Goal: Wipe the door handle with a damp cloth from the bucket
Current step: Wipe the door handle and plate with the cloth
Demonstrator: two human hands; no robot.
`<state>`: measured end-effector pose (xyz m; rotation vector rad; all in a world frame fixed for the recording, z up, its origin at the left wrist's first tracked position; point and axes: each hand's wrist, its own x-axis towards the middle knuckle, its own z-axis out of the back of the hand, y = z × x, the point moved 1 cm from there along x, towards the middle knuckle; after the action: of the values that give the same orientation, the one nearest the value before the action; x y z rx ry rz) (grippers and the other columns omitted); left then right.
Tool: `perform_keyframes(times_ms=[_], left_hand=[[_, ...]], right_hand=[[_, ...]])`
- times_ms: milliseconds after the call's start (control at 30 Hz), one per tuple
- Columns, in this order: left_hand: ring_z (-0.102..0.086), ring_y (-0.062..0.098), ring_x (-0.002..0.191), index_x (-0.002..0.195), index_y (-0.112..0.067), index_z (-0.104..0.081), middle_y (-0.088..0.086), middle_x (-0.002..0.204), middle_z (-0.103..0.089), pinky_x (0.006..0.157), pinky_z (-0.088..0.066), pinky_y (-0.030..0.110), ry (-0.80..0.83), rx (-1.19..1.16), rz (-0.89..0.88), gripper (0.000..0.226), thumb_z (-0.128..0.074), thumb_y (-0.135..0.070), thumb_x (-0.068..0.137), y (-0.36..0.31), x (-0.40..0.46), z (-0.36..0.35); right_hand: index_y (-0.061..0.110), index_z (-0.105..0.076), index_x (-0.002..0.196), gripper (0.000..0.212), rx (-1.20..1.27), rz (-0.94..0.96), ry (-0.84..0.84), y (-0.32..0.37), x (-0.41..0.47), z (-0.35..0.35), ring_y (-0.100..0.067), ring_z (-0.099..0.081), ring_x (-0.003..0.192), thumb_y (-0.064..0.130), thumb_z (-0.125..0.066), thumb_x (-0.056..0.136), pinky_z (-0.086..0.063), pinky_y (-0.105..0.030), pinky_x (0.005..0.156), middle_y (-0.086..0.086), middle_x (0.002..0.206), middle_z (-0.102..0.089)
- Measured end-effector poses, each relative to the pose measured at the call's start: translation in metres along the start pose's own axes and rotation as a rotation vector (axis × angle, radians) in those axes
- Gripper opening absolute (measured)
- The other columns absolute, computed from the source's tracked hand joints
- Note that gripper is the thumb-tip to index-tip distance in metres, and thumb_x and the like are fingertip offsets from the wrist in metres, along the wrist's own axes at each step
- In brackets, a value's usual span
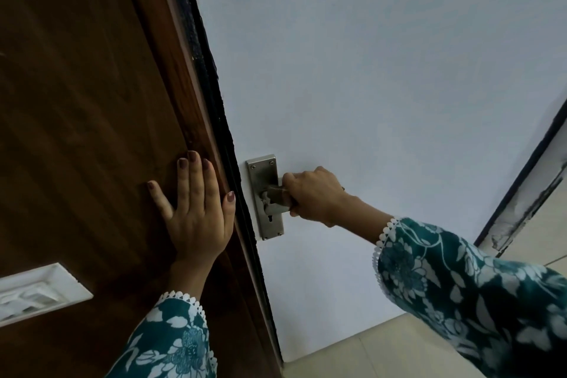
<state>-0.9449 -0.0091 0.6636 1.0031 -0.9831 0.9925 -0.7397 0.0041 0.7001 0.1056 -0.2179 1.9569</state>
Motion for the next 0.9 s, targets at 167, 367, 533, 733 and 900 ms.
perform_keyframes(times_ms=[167, 367, 533, 733, 900], left_hand=[[-0.005, 0.022, 0.149, 0.152, -0.006, -0.009, 0.005, 0.162, 0.003, 0.116, 0.006, 0.054, -0.002, -0.002, 0.001, 0.063, -0.035, -0.031, 0.100, 0.000, 0.000, 0.000], [-0.005, 0.021, 0.149, 0.152, -0.007, -0.008, 0.004, 0.162, 0.004, 0.116, 0.006, 0.053, -0.002, -0.007, 0.009, 0.064, -0.035, -0.031, 0.099, 0.000, 0.001, 0.001], [-0.004, 0.021, 0.149, 0.152, -0.007, -0.007, 0.004, 0.162, 0.005, 0.116, 0.006, 0.053, -0.002, -0.001, 0.015, 0.063, -0.033, -0.031, 0.100, -0.001, 0.001, 0.000], [-0.004, 0.023, 0.149, 0.152, -0.005, -0.007, 0.006, 0.162, 0.006, 0.115, 0.005, 0.055, -0.001, 0.004, 0.005, 0.064, -0.034, -0.029, 0.099, -0.003, 0.001, -0.001], [-0.004, 0.025, 0.149, 0.151, -0.002, -0.008, 0.011, 0.160, 0.000, 0.114, 0.003, 0.057, -0.004, 0.023, 0.012, 0.063, -0.034, -0.027, 0.099, -0.004, 0.001, -0.003]], right_hand=[[0.014, -0.052, 0.102, 0.036, 0.188, -0.026, 0.026, -0.037, -0.009, -0.005, -0.026, -0.062, 0.088, 0.033, -0.070, 0.078, -0.036, -0.029, 0.064, -0.003, 0.099, -0.068], [0.012, -0.057, 0.108, 0.035, 0.713, -0.303, -0.307, -0.051, -0.038, -0.038, -0.019, -0.061, 0.083, 0.021, -0.073, 0.078, -0.047, -0.030, 0.070, 0.000, 0.090, -0.068], [0.008, -0.053, 0.101, 0.019, 1.833, -0.666, -0.597, -0.014, -0.057, -0.081, -0.027, -0.057, 0.071, 0.022, -0.059, 0.090, -0.046, -0.026, 0.046, -0.009, 0.087, -0.061], [0.003, -0.055, 0.101, 0.016, 2.703, -0.567, -0.772, 0.022, -0.032, -0.070, -0.021, -0.071, 0.074, 0.010, -0.041, 0.098, -0.059, -0.031, 0.059, -0.012, 0.094, -0.066], [0.005, -0.056, 0.105, 0.017, 2.851, -0.643, -0.565, 0.070, -0.013, -0.067, -0.024, -0.068, 0.087, 0.012, -0.047, 0.092, -0.059, -0.039, 0.075, -0.013, 0.097, -0.069]])
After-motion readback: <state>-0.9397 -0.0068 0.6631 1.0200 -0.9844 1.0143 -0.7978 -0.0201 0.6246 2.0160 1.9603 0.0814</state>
